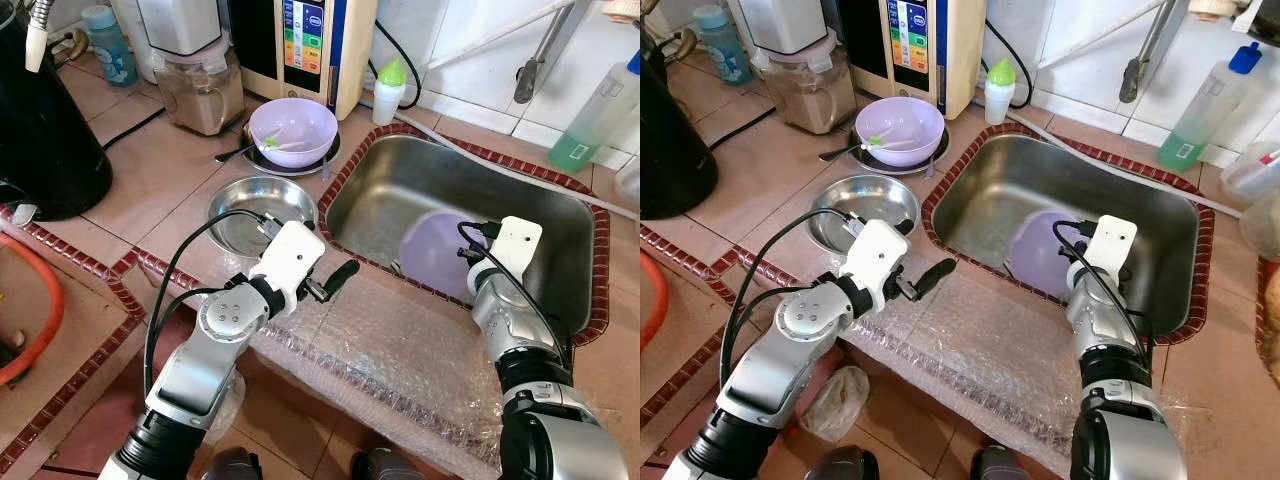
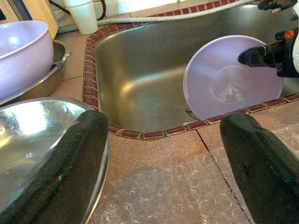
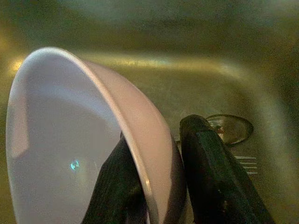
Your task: Kitchen organization
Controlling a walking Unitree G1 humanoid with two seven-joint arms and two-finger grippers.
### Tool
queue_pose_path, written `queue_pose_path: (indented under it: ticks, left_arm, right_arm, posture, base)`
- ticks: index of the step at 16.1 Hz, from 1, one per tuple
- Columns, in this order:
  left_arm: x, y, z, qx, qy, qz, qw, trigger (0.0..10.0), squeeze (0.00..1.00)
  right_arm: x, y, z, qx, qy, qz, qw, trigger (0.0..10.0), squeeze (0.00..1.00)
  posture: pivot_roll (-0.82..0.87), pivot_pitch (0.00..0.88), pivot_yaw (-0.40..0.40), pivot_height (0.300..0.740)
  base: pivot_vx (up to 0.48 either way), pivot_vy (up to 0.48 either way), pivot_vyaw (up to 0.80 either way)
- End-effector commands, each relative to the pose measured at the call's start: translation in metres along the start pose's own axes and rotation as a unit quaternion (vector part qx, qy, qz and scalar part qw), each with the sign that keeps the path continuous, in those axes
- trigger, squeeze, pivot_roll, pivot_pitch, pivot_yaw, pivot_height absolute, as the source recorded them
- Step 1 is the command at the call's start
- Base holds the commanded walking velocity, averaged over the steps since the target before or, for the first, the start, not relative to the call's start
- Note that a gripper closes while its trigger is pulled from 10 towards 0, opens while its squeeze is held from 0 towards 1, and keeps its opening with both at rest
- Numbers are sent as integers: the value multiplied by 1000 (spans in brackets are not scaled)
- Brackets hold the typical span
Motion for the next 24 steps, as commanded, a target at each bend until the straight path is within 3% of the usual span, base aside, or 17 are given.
queue_pose_path:
  ticks: [1,8,10,13,17,19,21,23,24]
  left_arm:
    - [2,5,0,5,-4,-9,1000,10000,1000]
    - [2,5,-3,3,-13,-12,1000,10000,1000]
    - [1,4,-2,1,-13,-11,1000,10000,1000]
    - [0,5,-2,2,-6,-10,1000,10000,1000]
    - [-18,12,5,33,76,2,997,10000,1000]
    - [-28,22,17,85,150,5,985,10000,1000]
    - [-34,26,26,105,188,6,977,10000,1000]
    - [-48,20,40,103,258,26,960,10000,1000]
    - [-52,7,46,82,277,31,957,10000,1000]
  right_arm:
    - [7,-27,3,-45,-7,9,999,10000,1000]
    - [2,-9,3,22,26,11,999,10000,1000]
    - [-2,1,4,59,40,52,996,10000,1000]
    - [-13,8,4,69,81,-9,994,10000,1000]
    - [-23,10,11,90,122,-9,988,10000,1000]
    - [-26,7,19,111,148,17,983,10000,1000]
    - [-31,9,24,130,165,28,977,10000,1000]
    - [-41,14,32,152,203,45,966,10000,1000]
    - [-44,15,36,159,218,57,961,10000,1000]
  posture:
    - [-32,73,-18,740]
    - [-38,59,-1,740]
    - [-40,62,-3,740]
    - [-40,62,-3,740]
    - [-31,57,-15,740]
    - [-26,54,-24,740]
    - [-26,54,-24,740]
    - [-26,54,-24,740]
    - [-6,52,-28,740]
  base:
    - [0,0,0]
    - [0,0,0]
    - [0,0,0]
    - [0,0,0]
    - [0,0,0]
    - [0,0,0]
    - [0,0,0]
    - [0,0,0]
    - [0,0,0]
Point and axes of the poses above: a point about 5 cm out from each wrist's last joint towards the gripper, its own z axis pointing back from the gripper into the wrist, its own y axis along the axis of the wrist's last joint, x = y × z, the point moved 1 cm from there along -z, pointing out of the wrist towards the gripper, and after that the axes turned 1 degree about -z, right-handed, at the moved point
